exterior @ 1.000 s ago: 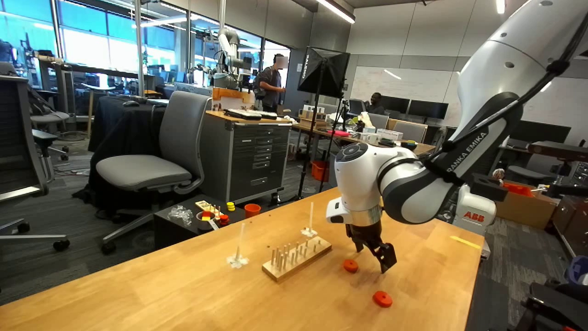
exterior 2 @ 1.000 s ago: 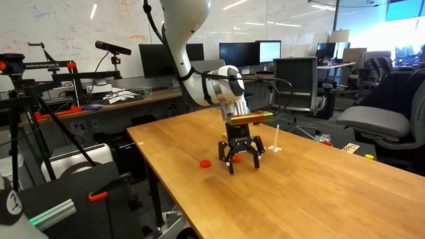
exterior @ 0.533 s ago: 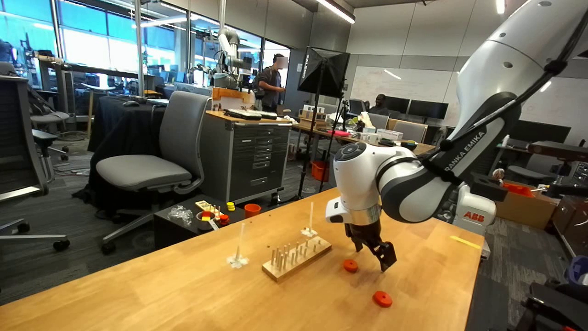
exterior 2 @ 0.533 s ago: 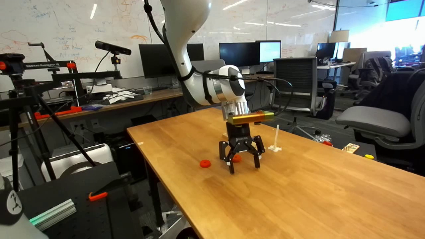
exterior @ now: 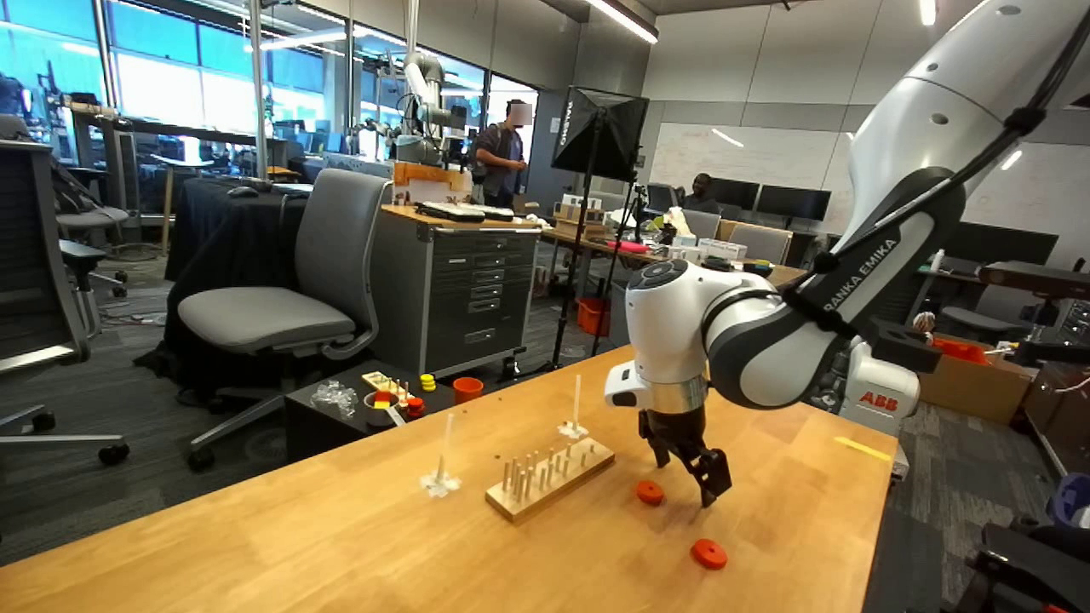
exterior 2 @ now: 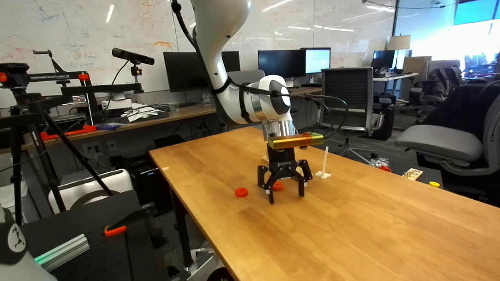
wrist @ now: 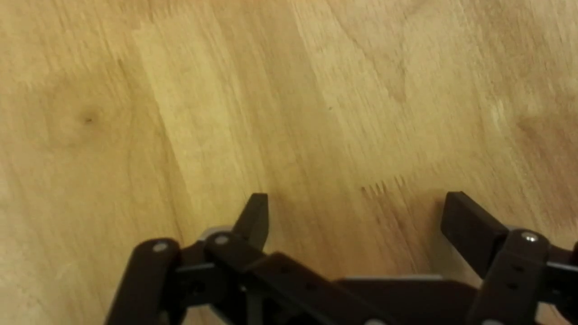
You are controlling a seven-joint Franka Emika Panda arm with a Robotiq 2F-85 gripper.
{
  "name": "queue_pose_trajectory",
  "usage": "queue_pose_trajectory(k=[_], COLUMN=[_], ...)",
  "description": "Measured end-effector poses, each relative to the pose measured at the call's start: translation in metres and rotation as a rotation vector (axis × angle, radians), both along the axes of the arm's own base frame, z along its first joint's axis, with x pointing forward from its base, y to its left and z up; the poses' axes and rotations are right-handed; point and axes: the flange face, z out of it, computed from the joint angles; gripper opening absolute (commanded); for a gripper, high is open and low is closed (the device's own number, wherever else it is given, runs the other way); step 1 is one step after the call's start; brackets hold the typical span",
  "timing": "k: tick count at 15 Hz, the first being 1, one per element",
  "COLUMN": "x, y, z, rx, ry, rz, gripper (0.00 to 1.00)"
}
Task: Place an orange disk on the wooden base
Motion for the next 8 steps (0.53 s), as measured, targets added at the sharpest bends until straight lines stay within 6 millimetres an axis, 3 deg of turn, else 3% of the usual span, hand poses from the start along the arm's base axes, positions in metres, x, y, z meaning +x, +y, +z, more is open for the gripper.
queue_pose_trajectory(k=[8], x=[-0.012], y=[0.0], z=[0.004], rx=[0.104], ry=[-0.053], rz=[0.053], gripper=[1.0])
